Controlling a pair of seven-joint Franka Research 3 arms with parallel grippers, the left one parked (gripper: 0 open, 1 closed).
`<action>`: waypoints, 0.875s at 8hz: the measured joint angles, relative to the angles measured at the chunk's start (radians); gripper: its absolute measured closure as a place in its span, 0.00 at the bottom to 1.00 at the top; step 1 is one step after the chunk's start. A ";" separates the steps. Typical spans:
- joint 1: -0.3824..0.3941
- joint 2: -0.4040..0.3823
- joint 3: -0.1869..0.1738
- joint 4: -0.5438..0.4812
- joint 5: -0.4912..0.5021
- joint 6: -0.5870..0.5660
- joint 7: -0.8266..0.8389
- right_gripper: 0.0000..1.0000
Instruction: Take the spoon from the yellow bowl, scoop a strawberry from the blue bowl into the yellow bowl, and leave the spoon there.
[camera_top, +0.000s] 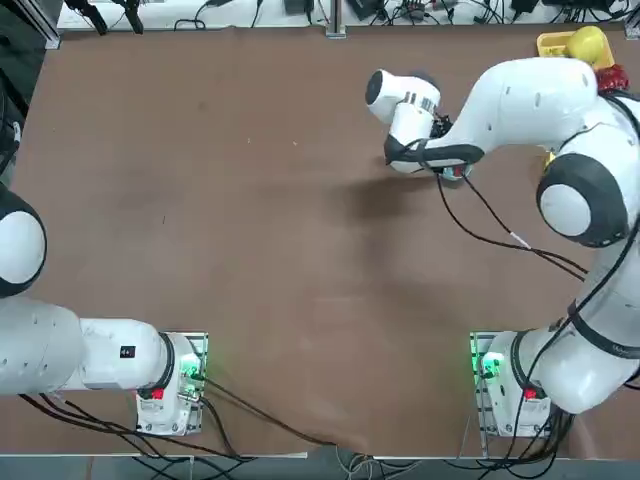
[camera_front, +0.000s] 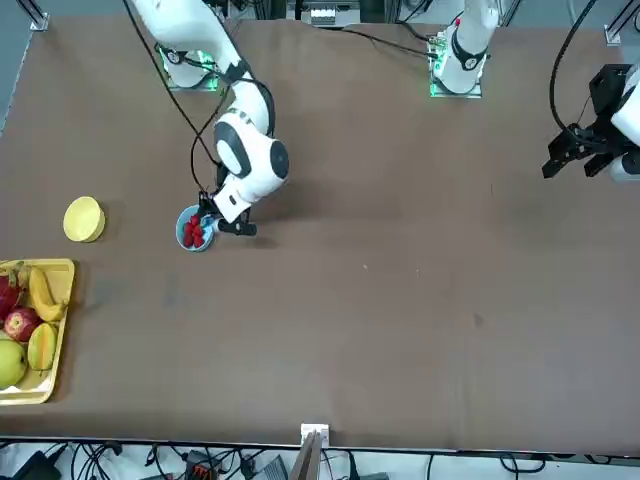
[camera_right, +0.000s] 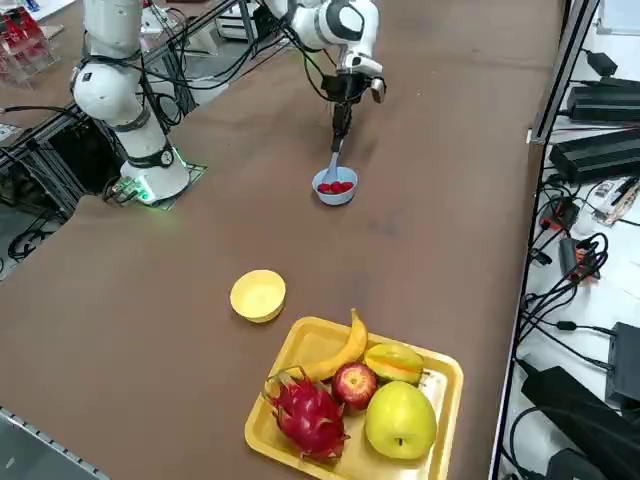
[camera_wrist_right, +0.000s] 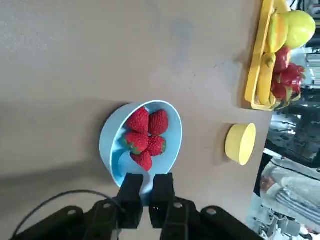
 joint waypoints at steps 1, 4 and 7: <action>0.007 0.008 0.000 0.003 -0.010 -0.006 0.003 0.89; 0.029 0.023 0.000 0.004 -0.037 -0.026 0.019 0.89; 0.055 0.044 0.000 0.010 -0.063 -0.057 0.026 0.89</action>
